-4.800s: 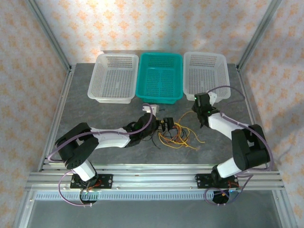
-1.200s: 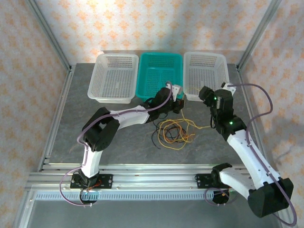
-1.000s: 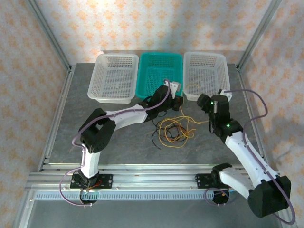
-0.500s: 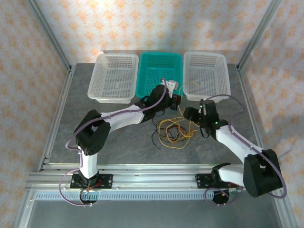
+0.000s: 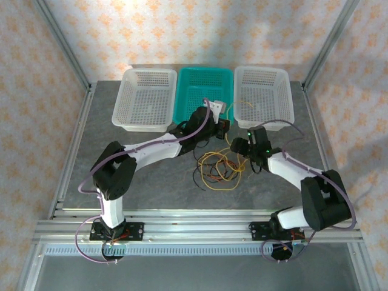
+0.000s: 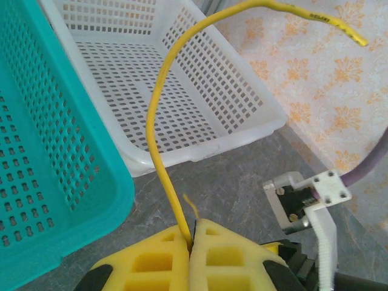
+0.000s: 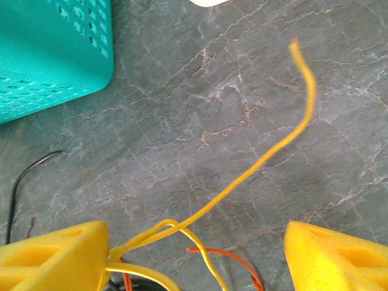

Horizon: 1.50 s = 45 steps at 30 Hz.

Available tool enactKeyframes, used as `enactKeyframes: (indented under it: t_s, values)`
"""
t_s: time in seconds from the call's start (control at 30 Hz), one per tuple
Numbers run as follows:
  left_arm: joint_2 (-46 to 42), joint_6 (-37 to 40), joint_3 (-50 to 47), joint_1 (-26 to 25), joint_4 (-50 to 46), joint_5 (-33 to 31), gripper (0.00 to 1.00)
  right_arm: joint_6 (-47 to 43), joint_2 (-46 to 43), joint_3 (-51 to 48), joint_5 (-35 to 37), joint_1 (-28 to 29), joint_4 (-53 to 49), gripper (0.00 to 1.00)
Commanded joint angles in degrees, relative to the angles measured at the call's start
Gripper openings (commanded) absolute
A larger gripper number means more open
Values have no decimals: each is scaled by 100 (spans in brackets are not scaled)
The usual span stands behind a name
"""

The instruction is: Untangle the cables

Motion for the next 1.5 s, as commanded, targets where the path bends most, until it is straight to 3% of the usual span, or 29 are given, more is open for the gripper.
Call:
enactKeyframes:
  t_s: [0.0,0.2,0.7,1.03,1.23,1.47]
  values:
    - [-397,72,-14,74,29,-65,0,126,89,168,457,35,-139,75]
    - [-674,120,-90,184,-135,-127,0,304,37,175,860,37,-294,74]
    - [-1437,598,-94,378,-1097,5,0,436,89,176,1000,40,-315,74]
    - [-2043,1187,-147,535,-2066,-351,0,416,8,167,1227,34,-333,75]
    - [-2299,1220,-172,666,-2152,-522,0,387,30,249,1306,33,-403,75]
    - [-2239,1161,-197,668,-2026,-513,0,261,-1083,195,1751,37,-315,77]
